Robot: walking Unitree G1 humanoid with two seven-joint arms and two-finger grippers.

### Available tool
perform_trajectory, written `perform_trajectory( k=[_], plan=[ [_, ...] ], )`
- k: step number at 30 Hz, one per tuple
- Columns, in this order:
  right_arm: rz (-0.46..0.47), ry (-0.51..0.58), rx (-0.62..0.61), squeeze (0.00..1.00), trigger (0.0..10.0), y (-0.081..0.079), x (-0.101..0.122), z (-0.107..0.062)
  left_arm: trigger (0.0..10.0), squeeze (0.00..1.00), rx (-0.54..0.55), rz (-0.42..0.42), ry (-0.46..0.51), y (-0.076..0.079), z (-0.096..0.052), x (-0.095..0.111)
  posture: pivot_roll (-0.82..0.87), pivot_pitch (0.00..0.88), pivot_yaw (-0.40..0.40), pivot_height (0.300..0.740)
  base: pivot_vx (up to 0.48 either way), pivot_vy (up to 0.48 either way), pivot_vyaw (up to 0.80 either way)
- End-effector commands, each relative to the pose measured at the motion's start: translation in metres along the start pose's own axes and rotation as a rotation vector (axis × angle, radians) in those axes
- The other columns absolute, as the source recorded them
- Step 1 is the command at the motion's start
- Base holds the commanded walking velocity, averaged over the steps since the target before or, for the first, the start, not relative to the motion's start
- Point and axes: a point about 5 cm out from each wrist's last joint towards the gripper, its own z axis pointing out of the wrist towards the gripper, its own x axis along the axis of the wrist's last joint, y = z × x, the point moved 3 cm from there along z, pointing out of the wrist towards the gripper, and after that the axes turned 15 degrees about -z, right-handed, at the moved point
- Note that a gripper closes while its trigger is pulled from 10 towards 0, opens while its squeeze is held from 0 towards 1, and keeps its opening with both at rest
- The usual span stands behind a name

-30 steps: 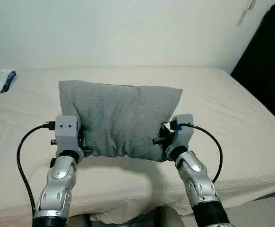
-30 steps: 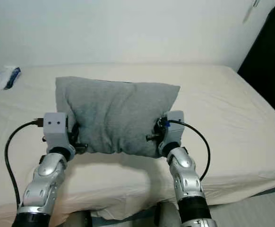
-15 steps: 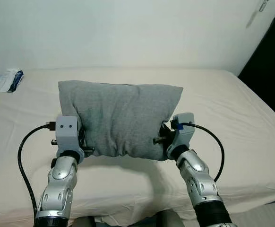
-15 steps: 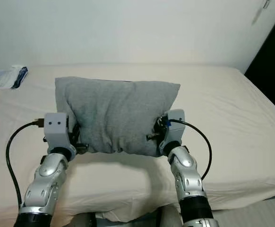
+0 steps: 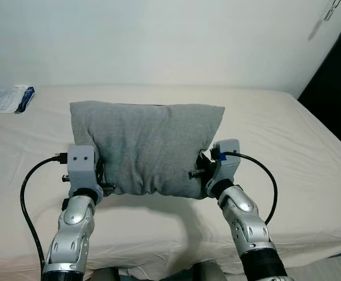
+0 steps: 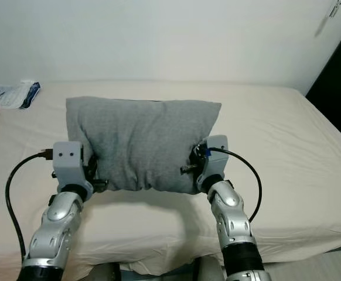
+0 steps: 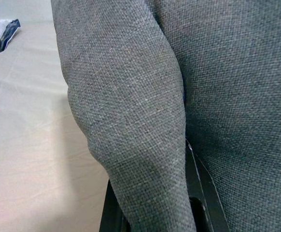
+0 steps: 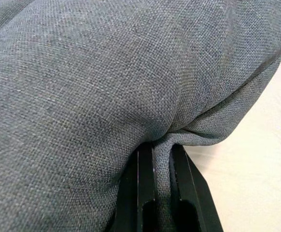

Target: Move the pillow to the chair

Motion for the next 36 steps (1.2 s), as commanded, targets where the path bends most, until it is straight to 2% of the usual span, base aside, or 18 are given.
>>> perform_trajectory(
  k=[1, 10, 36],
  plan=[
    [-0.014, 0.044, 0.102, 0.0, 10.0, -0.0214, 0.0113, 0.0047, 10.0, 0.0, -0.107, -0.001, 0.039, 0.0295, 0.0001, 0.0056, 0.02, 0.0, -0.118, 0.617, 0.0, 0.0, 0.0],
    [-0.006, 0.063, 0.157, 0.0, 10.0, -0.0261, 0.0147, 0.0013, 10.0, 0.0, -0.105, -0.004, 0.039, 0.0313, -0.0013, 0.0031, 0.02, 0.0, -0.127, 0.632, 0.0, 0.0, 0.0],
    [-0.018, 0.057, 0.148, 0.0, 10.0, -0.0249, 0.014, 0.0008, 10.0, 0.0, -0.098, -0.007, 0.043, 0.0307, -0.0003, 0.0038, 0.01, 0.01, -0.131, 0.632, 0.0, 0.0, 0.0]
  ],
)
